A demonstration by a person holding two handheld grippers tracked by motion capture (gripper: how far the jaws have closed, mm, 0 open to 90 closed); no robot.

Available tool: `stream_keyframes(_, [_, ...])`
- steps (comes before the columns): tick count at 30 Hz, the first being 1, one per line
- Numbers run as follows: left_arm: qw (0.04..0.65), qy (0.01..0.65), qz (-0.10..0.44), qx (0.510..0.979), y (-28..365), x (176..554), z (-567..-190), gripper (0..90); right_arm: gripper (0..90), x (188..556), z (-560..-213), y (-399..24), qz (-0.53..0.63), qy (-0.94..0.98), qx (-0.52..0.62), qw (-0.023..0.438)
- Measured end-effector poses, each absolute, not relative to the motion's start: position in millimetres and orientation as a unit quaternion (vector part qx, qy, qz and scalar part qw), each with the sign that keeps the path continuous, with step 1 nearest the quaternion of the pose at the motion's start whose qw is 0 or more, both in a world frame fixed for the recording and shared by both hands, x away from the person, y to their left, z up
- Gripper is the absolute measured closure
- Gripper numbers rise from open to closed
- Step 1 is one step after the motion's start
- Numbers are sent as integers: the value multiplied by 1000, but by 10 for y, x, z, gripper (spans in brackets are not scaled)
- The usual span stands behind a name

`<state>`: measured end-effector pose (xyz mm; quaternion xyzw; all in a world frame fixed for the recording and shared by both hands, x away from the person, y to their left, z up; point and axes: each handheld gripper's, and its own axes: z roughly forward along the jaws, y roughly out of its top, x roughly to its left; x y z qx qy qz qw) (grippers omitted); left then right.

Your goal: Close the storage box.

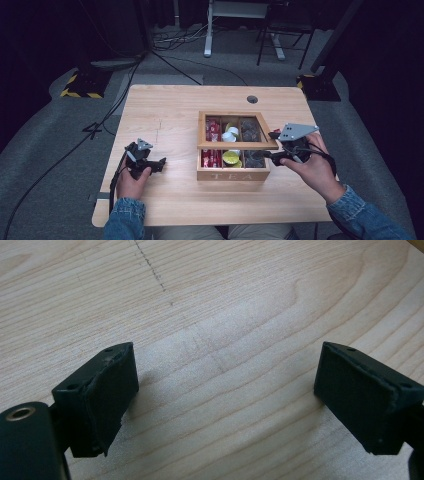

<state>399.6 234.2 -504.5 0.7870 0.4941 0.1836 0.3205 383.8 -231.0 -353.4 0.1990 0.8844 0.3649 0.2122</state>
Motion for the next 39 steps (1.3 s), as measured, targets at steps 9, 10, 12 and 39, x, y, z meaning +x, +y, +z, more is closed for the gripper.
stream_keyframes(9, [321, 494, 184, 787, 2342, 3996, -5045, 109, 344, 3757, -3681, -2278, 347, 892, 180, 228])
stream_keyframes(10, [321, 494, 184, 787, 2342, 3997, -5045, 109, 342, 3753, -3699, -2276, 346, 892, 177, 229])
stream_keyframes(12, [321, 494, 184, 787, 2342, 3996, -5045, 109, 340, 3748, -3715, -2273, 344, 893, 175, 230])
stream_keyframes(39, [321, 494, 184, 787, 2342, 3996, -5045, 109, 300, 3648, -4081, -2206, 311, 907, 143, 247])
